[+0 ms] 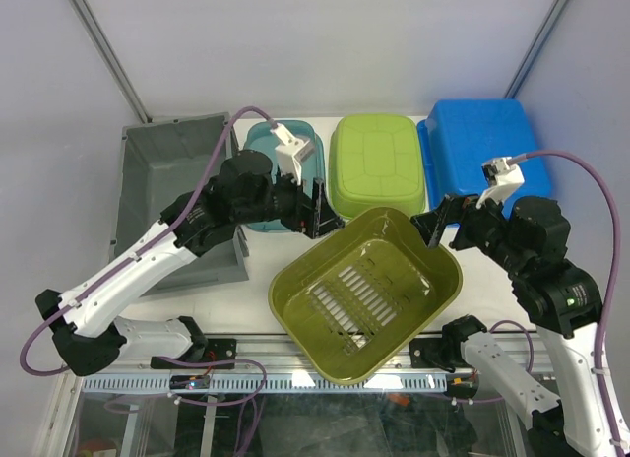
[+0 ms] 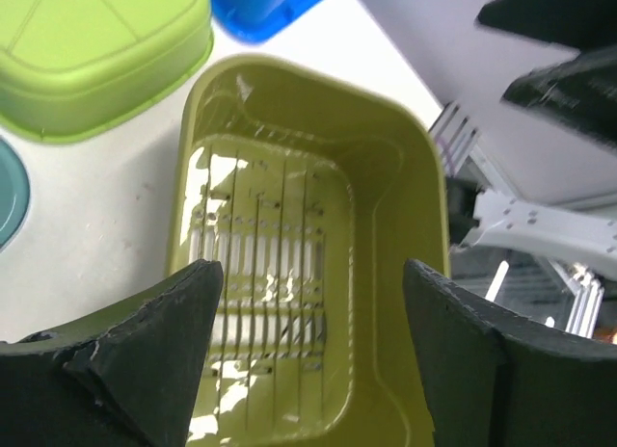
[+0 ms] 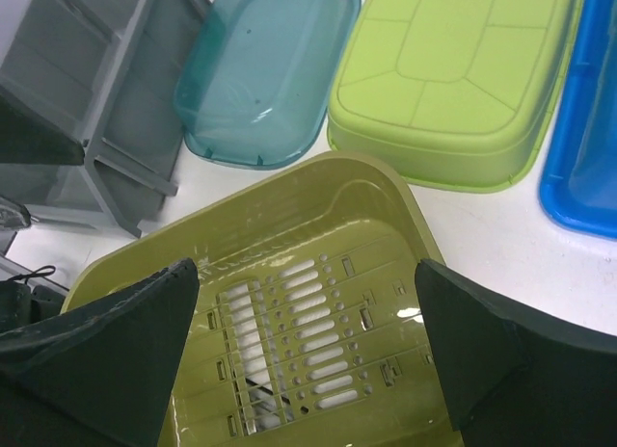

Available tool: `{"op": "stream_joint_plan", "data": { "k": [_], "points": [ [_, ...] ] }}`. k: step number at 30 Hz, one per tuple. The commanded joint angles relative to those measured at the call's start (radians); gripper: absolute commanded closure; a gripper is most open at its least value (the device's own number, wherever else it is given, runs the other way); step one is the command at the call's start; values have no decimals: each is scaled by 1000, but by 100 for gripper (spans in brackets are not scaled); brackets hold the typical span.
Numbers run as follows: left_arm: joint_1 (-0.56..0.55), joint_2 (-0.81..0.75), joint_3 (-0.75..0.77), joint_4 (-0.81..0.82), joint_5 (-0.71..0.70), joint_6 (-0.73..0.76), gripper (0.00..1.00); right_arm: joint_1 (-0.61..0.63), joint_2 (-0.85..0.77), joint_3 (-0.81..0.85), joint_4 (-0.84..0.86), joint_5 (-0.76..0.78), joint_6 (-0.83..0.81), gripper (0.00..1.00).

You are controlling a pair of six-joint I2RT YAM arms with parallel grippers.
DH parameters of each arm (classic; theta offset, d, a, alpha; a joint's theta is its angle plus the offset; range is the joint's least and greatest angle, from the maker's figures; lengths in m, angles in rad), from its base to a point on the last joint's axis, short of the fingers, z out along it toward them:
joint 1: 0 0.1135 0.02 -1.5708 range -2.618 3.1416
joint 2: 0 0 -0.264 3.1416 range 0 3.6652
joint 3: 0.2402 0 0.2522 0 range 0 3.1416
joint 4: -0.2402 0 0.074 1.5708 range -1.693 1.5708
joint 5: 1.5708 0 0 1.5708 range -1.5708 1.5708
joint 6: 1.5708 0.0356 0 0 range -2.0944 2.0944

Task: Turn the large container upside down

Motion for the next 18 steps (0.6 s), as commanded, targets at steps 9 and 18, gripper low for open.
{"op": "stream_joint_plan", "data": {
  "k": [9,18],
  "points": [
    [-351,-66,-89,-192,-230,148,1,4,101,-41,-22,66,112,1],
    [-463,-109,-133,-236,-312,181,1,1,248,-84,-78,220,114,1]
  ]
}}
